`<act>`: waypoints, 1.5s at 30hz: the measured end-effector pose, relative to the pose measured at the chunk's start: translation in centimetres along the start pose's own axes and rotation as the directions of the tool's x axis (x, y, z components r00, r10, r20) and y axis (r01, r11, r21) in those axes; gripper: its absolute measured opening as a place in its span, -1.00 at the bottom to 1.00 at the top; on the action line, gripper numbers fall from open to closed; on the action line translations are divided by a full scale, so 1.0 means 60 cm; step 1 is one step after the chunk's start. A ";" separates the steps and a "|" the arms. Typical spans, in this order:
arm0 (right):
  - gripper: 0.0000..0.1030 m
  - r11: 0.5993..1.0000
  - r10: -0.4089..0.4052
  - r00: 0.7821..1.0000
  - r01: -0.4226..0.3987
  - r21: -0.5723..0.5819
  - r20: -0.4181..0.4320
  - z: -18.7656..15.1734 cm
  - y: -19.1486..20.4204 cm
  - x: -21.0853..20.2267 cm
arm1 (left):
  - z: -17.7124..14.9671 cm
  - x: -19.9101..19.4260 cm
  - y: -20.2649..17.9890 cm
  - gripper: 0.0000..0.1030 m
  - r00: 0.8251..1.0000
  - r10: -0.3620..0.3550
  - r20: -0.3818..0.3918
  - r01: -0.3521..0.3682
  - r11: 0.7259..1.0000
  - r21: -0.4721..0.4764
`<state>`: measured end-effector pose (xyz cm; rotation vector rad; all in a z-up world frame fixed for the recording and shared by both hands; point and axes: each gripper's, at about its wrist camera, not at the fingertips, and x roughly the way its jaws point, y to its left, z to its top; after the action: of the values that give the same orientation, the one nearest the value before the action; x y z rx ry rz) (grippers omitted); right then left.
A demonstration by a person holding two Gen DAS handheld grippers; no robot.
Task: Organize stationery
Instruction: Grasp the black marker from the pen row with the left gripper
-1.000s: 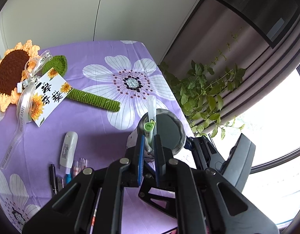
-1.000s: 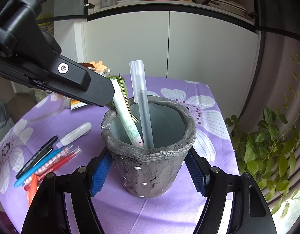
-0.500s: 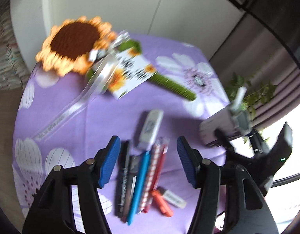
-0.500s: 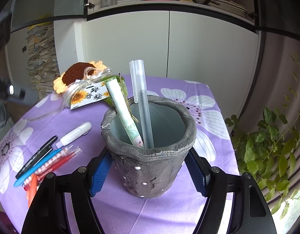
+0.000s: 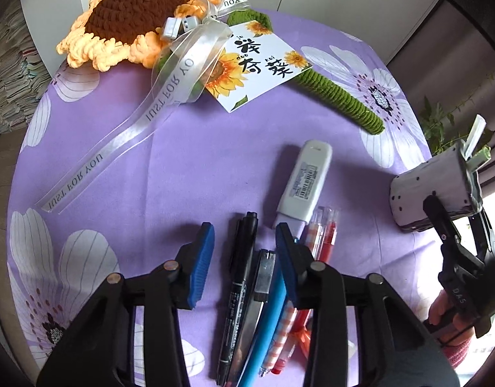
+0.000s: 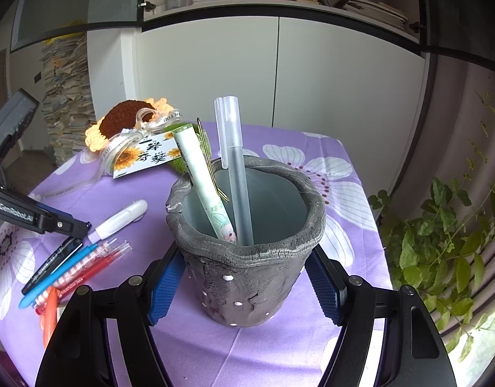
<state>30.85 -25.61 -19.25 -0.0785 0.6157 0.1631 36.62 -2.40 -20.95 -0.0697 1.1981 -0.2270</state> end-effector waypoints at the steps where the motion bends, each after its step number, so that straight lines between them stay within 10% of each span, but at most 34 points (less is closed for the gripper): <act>1: 0.43 1.000 0.002 1.000 -0.002 0.001 0.000 0.000 0.000 0.000 | 0.001 0.001 -0.001 -0.34 1.000 0.006 0.002 -0.006 1.000 0.003; 5: 0.44 1.000 0.015 1.000 -0.015 0.003 0.000 0.000 -0.001 0.001 | 0.002 0.008 -0.006 -0.74 1.000 0.029 -0.005 -0.029 0.999 0.023; 17: 0.63 0.996 0.079 0.997 -0.079 -0.047 0.010 -0.004 -0.022 -0.006 | 0.004 0.010 -0.003 -0.75 1.000 0.011 -0.005 -0.011 1.000 0.008; 32: 0.38 0.984 0.154 0.988 -0.151 -0.091 0.017 -0.005 -0.018 -0.008 | -0.004 -0.003 0.007 -0.76 1.000 -0.006 0.003 0.006 1.000 -0.010; 45: 0.38 0.986 0.128 0.992 -0.125 -0.111 0.023 -0.004 -0.013 -0.011 | -0.015 -0.134 0.003 -0.77 0.982 -0.064 0.180 0.062 0.998 0.017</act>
<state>30.32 -26.47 -19.06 -0.1426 0.5822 0.3204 33.05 -0.46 -13.96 -0.1163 1.0144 -0.2771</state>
